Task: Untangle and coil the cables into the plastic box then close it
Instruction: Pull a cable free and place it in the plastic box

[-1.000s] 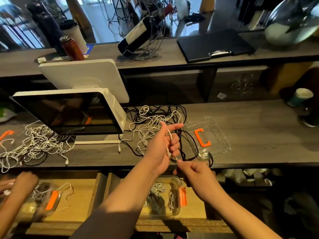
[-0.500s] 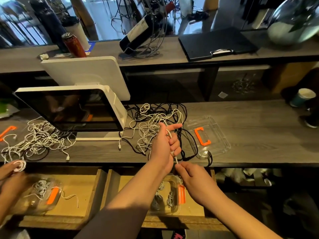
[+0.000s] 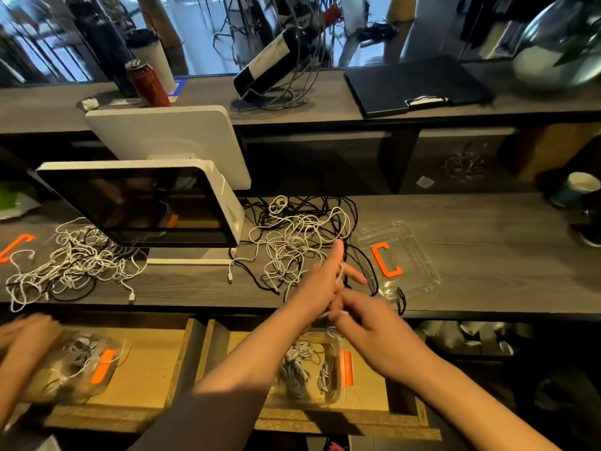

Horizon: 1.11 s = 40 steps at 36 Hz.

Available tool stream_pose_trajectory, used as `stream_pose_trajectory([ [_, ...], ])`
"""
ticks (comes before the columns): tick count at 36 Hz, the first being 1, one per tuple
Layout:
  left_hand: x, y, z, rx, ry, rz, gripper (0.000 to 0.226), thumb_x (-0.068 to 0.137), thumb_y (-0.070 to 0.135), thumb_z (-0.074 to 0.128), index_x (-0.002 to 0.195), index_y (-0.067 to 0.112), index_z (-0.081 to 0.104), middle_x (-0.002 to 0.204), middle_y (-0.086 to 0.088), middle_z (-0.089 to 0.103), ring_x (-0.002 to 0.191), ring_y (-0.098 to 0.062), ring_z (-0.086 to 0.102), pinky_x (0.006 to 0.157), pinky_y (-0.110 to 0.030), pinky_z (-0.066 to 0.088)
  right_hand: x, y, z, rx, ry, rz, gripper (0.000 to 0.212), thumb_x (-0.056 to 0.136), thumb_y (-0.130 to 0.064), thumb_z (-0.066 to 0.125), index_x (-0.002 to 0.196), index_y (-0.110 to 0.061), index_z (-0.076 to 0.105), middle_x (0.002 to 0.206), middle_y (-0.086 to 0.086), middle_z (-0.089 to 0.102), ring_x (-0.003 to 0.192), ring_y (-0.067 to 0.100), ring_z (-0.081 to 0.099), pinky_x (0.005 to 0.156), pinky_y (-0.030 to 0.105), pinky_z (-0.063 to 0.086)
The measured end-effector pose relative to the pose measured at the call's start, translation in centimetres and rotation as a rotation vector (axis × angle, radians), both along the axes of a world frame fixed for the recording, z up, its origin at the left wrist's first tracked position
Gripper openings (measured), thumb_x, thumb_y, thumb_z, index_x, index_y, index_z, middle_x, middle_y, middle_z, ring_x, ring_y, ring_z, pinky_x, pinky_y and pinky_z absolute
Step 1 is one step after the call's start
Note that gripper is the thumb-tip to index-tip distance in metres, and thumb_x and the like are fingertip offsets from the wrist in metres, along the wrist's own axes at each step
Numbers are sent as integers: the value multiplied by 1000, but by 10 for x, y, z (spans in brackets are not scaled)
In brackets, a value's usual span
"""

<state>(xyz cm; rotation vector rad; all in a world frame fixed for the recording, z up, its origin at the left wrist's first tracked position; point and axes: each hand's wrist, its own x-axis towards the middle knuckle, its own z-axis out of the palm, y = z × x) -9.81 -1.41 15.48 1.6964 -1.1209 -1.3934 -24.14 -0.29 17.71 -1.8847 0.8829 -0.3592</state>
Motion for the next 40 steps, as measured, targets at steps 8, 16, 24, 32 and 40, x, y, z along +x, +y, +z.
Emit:
stream_pose_trajectory([
  [8,5,18,8,344,365,-155,89,82,90,21,111,12,52,58,4,42,45,-5,34,41,-14,25,-12,-26,-3,-173,-90,-83,5,92,-33,65,88,-33,68,79,-15,69,74,8,66,66,32,53],
  [16,10,22,16,378,380,-416,49,92,68,47,117,26,50,67,6,39,54,-3,26,43,-11,20,-18,-30,-10,-231,-48,-214,18,79,-18,77,75,-22,60,65,-2,61,63,14,56,57,29,44],
  [24,10,29,24,236,187,-580,41,104,50,40,89,18,61,66,4,48,58,-10,36,60,-22,36,-23,-30,-13,-186,-121,-158,11,86,-24,72,86,-32,65,83,-14,65,79,7,61,66,15,44],
  [32,4,31,19,263,338,-365,36,103,51,39,103,17,53,60,4,34,49,-7,29,43,-14,30,-31,-33,-13,-183,-128,-219,13,91,-19,67,96,-31,69,89,-13,69,89,6,64,74,17,50],
  [40,4,29,12,216,418,-217,38,96,53,51,101,16,53,56,8,33,41,-3,24,37,-15,17,-35,-28,-11,-165,-104,-256,19,85,-39,61,96,-25,69,80,-4,70,76,11,67,70,43,57],
])
